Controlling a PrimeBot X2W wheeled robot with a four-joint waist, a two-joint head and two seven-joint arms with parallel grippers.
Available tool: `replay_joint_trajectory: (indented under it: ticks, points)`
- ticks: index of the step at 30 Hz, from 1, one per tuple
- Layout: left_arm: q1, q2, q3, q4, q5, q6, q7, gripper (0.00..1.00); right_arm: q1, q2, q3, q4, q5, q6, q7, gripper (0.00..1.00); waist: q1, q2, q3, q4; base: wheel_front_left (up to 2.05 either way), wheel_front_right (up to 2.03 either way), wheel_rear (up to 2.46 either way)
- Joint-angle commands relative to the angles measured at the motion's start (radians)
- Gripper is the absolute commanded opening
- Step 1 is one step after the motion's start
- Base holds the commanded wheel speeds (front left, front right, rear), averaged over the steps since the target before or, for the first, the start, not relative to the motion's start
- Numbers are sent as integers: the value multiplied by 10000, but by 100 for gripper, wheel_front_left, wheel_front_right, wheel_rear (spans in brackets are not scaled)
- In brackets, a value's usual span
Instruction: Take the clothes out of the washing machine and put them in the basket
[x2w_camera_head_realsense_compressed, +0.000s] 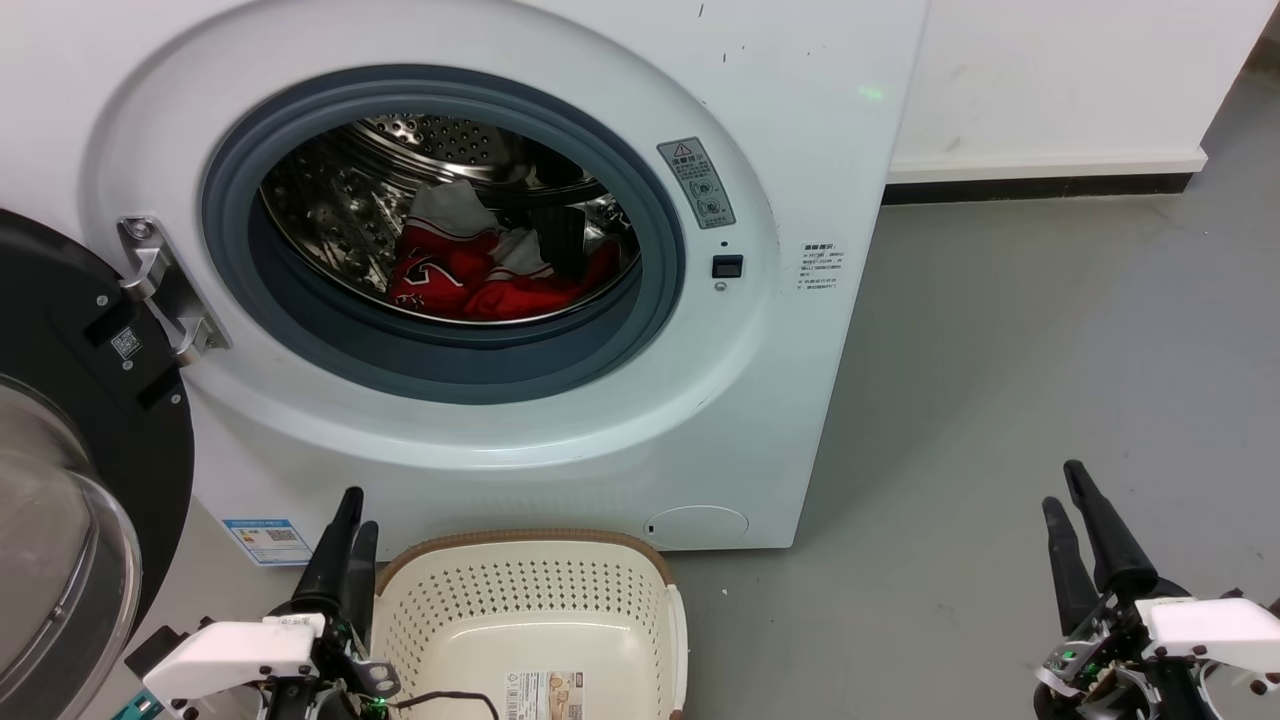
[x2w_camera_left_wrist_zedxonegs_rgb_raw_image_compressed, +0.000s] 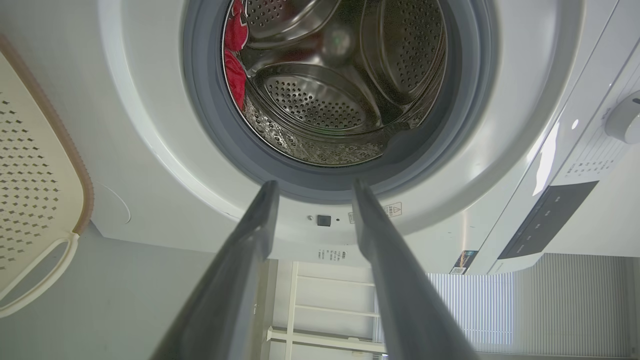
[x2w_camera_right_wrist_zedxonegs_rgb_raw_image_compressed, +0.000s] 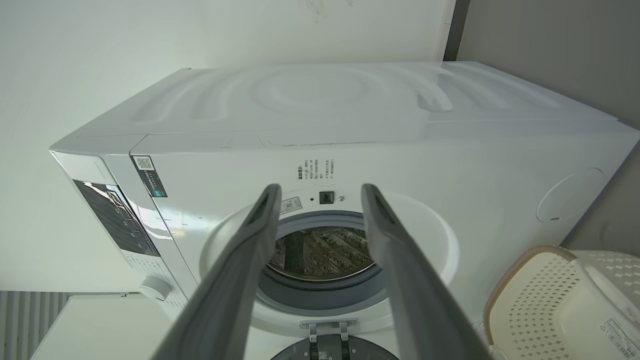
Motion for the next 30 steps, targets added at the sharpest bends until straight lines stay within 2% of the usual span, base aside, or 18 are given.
replay_joint_trajectory:
  ticks: [1,6,11,30]
  points:
    - [-192,20,-103,-211,14,-5,-114,100,-136,-1,141,-236,-55,2,-126,100,0,0,3,1,0,0,0]
    - [-209,23,-346,-389,202,-7,-396,100,-64,0,378,-384,-325,2,-384,100,0,0,5,8,0,0,0]
    - [-213,48,-506,-632,1191,-10,-737,100,9,1,634,-559,-1235,2,-714,100,0,0,2,26,0,0,0]
    - [-211,23,-765,-1049,4574,-17,-1473,100,222,5,917,-1135,-5335,2,-1457,100,0,0,0,78,0,0,0]
